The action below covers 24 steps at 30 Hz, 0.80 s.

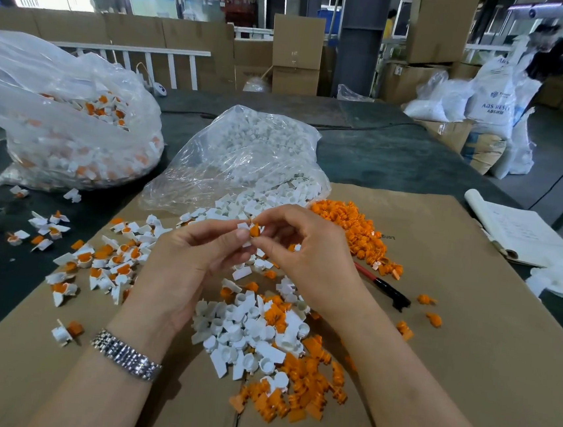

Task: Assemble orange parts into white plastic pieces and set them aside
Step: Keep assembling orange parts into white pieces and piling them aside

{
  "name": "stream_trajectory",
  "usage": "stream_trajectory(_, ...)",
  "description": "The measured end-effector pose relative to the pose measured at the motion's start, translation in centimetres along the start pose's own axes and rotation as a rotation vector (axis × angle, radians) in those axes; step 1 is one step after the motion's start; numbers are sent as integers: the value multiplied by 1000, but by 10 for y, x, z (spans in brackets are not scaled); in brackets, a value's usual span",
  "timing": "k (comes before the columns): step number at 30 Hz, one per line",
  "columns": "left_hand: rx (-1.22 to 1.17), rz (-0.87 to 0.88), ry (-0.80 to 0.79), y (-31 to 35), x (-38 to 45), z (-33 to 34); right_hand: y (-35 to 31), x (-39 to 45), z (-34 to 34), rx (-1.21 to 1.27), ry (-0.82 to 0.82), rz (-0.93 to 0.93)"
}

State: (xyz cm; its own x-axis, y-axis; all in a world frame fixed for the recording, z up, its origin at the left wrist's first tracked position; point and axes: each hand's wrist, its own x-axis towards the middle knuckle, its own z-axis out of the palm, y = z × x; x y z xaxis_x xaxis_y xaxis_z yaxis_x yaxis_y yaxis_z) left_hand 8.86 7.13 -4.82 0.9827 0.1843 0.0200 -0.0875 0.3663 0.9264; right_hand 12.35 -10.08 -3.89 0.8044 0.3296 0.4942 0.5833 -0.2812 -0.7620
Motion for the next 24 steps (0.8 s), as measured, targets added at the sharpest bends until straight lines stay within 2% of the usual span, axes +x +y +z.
stream_trajectory(24, 26, -89, 33, 5, -2, -2, -1, 0, -1, -163, -14, -132)
